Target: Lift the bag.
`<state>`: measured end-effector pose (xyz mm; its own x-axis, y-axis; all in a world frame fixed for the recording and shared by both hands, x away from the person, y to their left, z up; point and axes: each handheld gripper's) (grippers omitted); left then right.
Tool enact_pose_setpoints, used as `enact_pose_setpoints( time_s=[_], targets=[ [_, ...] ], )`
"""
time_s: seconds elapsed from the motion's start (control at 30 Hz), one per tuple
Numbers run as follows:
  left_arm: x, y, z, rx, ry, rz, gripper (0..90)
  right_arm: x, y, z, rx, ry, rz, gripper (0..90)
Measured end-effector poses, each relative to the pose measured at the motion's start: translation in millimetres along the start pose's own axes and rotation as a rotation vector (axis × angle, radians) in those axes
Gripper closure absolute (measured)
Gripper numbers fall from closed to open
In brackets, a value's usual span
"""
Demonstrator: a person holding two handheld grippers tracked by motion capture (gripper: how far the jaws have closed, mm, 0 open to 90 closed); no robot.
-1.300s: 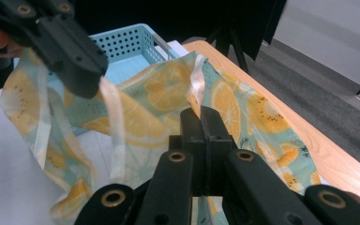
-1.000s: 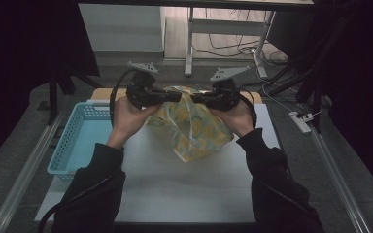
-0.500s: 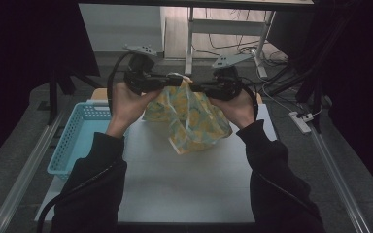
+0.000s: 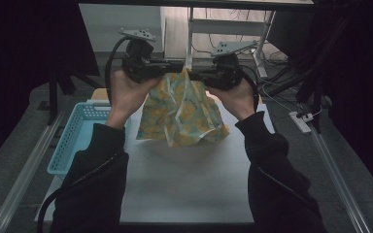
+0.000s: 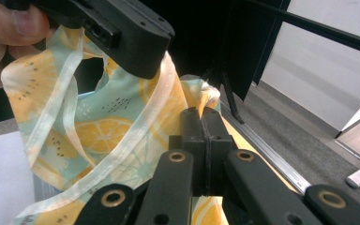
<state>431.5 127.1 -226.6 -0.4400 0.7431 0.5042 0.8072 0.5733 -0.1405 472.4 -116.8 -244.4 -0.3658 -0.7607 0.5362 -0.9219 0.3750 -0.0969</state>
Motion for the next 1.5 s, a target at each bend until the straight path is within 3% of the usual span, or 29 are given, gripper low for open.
enact_pose_setpoints(
  time_s=[0.2,0.6,0.93,1.23,1.5],
  targets=[
    [4.2,0.1,-3.7,-0.001,-0.023,-0.007,89.9,2.2,-0.2,-7.7,0.004,-0.012,0.011,90.0],
    [-12.9,8.9,5.6,-0.010,0.044,-0.083,89.2,-18.6,-6.7,3.6,-0.018,0.032,0.026,90.0],
    [-27.0,14.3,15.7,-0.012,0.066,-0.097,87.2,-29.1,-12.9,15.5,-0.048,0.061,0.035,84.1],
    [-32.2,19.6,24.6,-0.012,0.070,-0.128,69.2,-33.3,-16.1,23.7,-0.080,0.063,0.025,72.4],
    [-31.2,25.1,37.8,-0.024,0.074,-0.163,47.5,-31.2,-19.4,31.8,-0.113,0.052,0.023,58.9]
  ],
)
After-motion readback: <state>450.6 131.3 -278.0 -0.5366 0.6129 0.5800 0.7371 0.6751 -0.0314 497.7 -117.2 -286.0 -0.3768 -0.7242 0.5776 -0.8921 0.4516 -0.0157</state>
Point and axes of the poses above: each handheld gripper's, and its own axes: x roughly backward along the jaws, z roughly out of its underside, y roughly to its left, and after that the axes turned 8 degrees about y, right-handed
